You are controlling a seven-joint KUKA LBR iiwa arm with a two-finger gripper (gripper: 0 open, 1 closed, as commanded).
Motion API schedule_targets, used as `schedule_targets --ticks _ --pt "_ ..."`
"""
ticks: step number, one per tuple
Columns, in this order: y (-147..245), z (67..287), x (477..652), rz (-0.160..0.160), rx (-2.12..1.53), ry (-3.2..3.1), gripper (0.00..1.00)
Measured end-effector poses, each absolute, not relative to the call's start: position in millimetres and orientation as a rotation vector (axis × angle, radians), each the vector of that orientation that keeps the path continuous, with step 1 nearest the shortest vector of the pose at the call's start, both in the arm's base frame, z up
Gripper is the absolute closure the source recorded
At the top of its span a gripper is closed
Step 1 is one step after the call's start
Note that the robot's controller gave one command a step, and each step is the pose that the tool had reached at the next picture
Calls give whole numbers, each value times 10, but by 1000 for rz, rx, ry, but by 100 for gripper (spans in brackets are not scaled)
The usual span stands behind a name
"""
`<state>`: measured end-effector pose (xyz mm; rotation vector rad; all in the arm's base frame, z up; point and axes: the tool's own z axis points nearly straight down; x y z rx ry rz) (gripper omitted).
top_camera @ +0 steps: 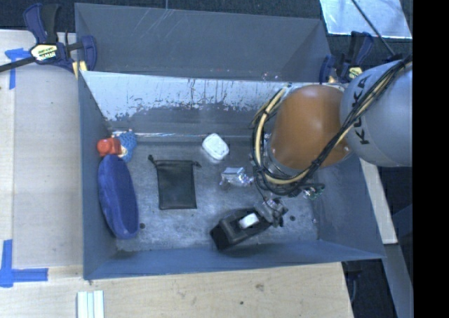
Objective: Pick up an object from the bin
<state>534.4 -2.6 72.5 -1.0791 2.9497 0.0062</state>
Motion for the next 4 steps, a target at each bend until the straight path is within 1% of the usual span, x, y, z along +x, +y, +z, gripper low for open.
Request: schedule_targets --ticks 1,2,3,4 --pt "21 1013 4870 1 -1190 2907 0" --pt "-115 704 5360 0 -1074 2958 0" --pt "-117 714 5372 -2 -1069 2955 100" --pt "-158 2133 5260 1 -1115 2937 100"
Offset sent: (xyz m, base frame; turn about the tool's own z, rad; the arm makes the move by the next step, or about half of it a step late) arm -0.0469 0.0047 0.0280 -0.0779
